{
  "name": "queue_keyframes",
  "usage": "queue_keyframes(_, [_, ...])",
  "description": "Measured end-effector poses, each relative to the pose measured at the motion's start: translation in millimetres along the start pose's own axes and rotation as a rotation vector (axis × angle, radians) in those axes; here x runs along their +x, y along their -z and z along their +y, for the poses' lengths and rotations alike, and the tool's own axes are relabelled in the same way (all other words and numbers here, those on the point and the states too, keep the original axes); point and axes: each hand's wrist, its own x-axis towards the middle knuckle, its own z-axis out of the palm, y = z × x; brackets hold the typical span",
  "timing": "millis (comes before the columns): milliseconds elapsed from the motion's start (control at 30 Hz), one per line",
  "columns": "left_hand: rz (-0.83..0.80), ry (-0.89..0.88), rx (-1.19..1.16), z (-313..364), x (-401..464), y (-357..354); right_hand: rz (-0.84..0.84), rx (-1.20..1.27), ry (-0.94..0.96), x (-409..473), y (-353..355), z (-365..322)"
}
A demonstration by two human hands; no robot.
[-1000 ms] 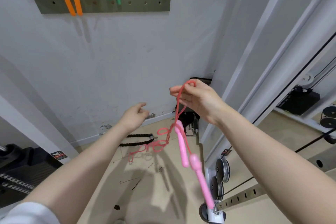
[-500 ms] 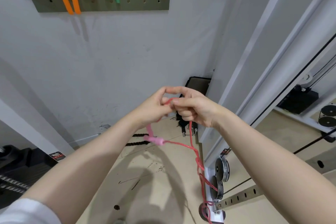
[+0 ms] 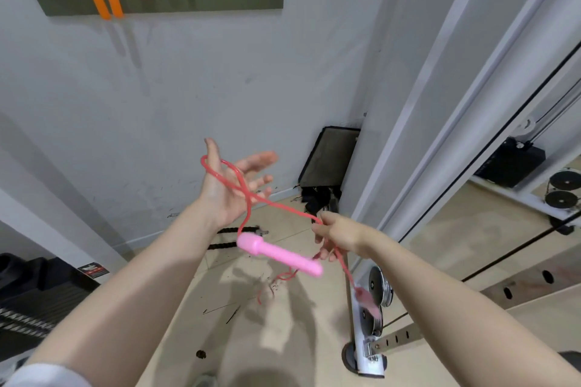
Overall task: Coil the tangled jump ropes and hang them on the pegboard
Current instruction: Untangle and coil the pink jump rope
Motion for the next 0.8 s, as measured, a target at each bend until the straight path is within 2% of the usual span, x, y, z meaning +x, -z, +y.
queue_keyframes(67, [-0.144,0.133,0.072,-6.6,-3.5,-3.0,0.023,0.009,0.089,0.9,1.2,-9.3])
queue_keyframes(133, [-0.277,0.302,0.112,-13.2,-6.3,-3.8,-0.037,-0.033,0.175,2.1,4.8,-15.6])
queue_keyframes(233, [-0.309,0.517,0.500,-26.8,-10.2,-2.8,-0.119,0.010,0.210,0.2,12.7,-20.6])
queue_keyframes(300, [-0.275,0.508,0.782,-33.0,-21.5,-17.4,-0.131,0.037,0.232,-3.0,16.4,-25.2])
queue_keyframes(367, [-0.150,0.432,0.859,-38.0,-27.3,-31.2,-0.167,0.091,0.245,-5.2,17.4,-30.7])
queue_keyframes(433, [-0.064,0.269,0.907,-44.4,-23.1,-33.6,-0.183,0.141,0.245,-6.8,16.2,-35.9])
queue_keyframes(500, [-0.114,0.227,0.962,-46.4,-17.7,-27.8,-0.160,0.153,0.251,-7.5,18.2,-37.2])
queue_keyframes(600, [-0.272,0.312,1.149,-52.1,-15.1,-15.7,-0.122,0.168,0.268,-9.2,24.5,-35.6])
queue_keyframes(667, [-0.264,0.264,0.969,-63.3,-9.0,-10.0,-0.106,0.180,0.250,-9.0,27.9,-33.7])
queue_keyframes(800, [0.138,0.061,0.277,-60.2,7.2,12.1,-0.007,0.021,0.109,-8.1,38.8,-17.7])
